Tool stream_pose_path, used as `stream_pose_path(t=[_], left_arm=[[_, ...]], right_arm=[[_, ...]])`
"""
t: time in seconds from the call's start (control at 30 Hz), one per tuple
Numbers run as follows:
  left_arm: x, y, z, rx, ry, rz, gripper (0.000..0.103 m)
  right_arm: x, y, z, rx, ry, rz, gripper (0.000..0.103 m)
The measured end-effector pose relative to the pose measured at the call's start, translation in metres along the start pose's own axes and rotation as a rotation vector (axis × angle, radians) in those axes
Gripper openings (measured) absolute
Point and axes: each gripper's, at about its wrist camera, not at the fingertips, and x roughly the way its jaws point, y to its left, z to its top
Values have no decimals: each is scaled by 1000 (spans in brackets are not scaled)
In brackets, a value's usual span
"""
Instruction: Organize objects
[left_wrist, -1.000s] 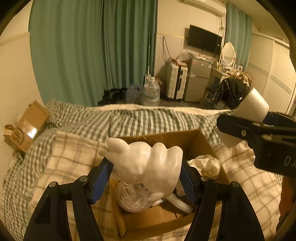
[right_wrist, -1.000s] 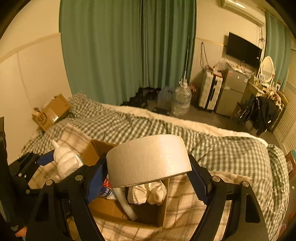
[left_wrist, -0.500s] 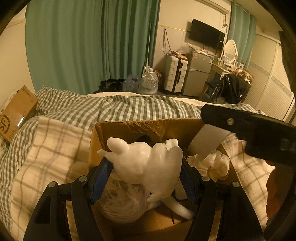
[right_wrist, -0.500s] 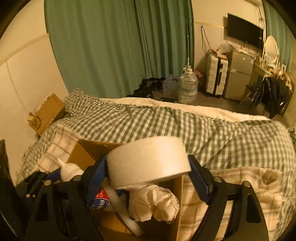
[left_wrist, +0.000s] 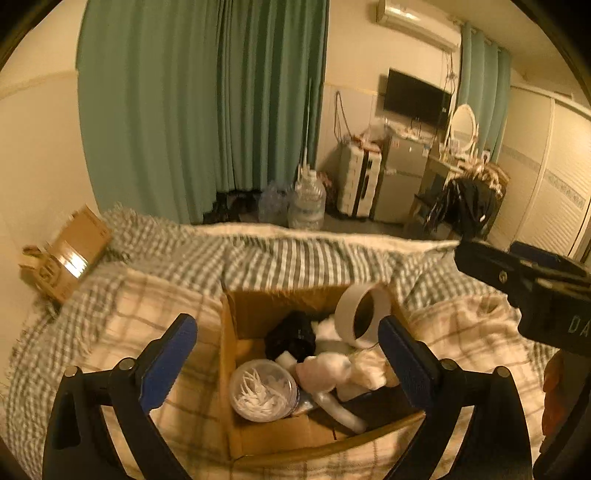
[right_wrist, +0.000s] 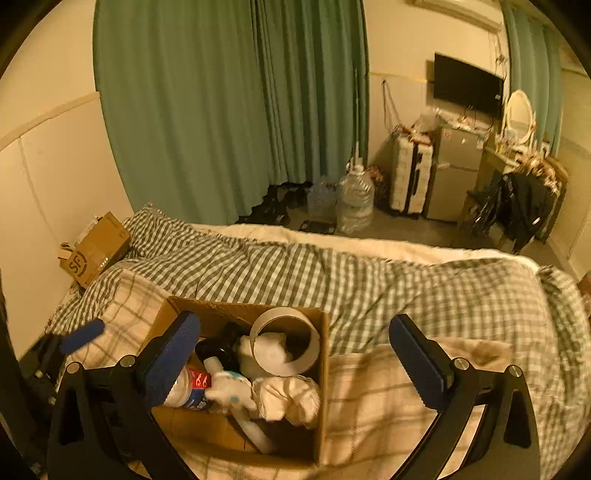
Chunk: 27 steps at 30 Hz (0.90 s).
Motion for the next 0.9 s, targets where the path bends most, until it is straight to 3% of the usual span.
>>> stream_pose_path(t=[0.33,0.57,0.73,0.9], left_arm=[[-119,-4,28,45,-179,18,103],[-184,-4,18,71,-302,9,103],[-205,-3,-2,87,-363,21,103],[-204,1,-29,63,-402,21,103]], right_arm=[[-127,-5,15,2,-150,-70,103],[-212,4,3,-35,-281,-114,103],[-242,15,-28,-37,-363,-129,103],[-241,20,-66,-25,-412,-153,103]])
